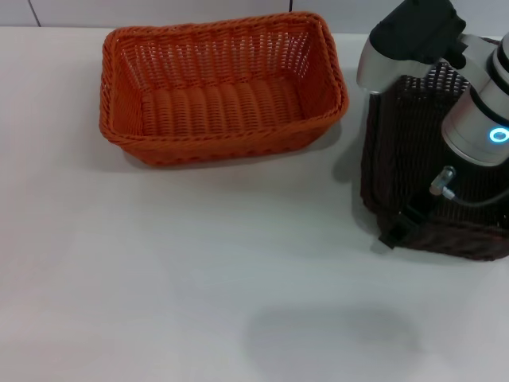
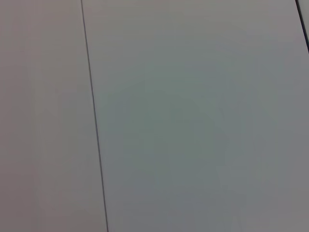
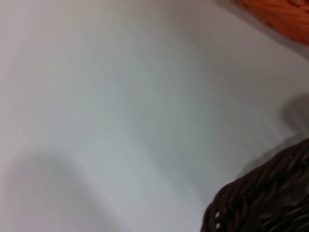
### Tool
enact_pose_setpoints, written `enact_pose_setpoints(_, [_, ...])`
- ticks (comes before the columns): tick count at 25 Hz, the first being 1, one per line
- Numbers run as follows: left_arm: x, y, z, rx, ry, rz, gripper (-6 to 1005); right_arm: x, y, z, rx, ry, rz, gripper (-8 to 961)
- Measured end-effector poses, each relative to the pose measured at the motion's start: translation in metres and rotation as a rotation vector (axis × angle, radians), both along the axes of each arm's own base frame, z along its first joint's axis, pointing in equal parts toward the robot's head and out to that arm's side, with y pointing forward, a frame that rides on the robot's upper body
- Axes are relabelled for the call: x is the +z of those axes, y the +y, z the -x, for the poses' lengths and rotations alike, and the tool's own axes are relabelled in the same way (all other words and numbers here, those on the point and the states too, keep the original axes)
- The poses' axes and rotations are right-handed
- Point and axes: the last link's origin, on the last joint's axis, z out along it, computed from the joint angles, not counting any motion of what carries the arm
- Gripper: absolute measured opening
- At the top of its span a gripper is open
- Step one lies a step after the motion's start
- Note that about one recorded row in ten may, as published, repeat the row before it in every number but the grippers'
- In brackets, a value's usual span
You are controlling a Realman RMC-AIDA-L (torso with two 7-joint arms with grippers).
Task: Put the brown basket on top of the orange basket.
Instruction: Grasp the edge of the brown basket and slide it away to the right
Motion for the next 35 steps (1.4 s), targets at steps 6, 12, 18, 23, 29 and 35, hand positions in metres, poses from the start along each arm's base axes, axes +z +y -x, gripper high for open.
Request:
enact_pose_setpoints(6, [-0.001, 0.000, 0.000, 0.001, 0.001, 0.003, 848, 0.001, 0.003, 0.004, 0.031, 0.007, -0.007, 394])
enact_pose_setpoints(12, [-0.001, -0.001, 0.001, 0.003, 0.002, 0.008, 848, 0.000, 0.004, 0.005, 0.036, 0.016, -0.012, 308])
enact_pose_setpoints(18, [-0.002, -0.003, 0.002, 0.008, 0.003, 0.010, 847, 0.002, 0.005, 0.013, 0.056, 0.028, -0.035, 307])
enact_pose_setpoints(23, [-0.002, -0.004, 0.002, 0.008, 0.003, 0.009, 847, 0.019, 0.005, 0.041, 0.134, 0.084, -0.123, 291])
enact_pose_setpoints(29, [-0.002, -0.003, 0.002, 0.006, 0.004, 0.012, 847, 0.044, 0.011, 0.077, 0.193, 0.138, -0.219, 218])
enact_pose_setpoints(35, [-0.003, -0.005, 0.003, 0.009, 0.003, 0.012, 848, 0.058, 0.007, 0.100, 0.263, 0.153, -0.275, 190])
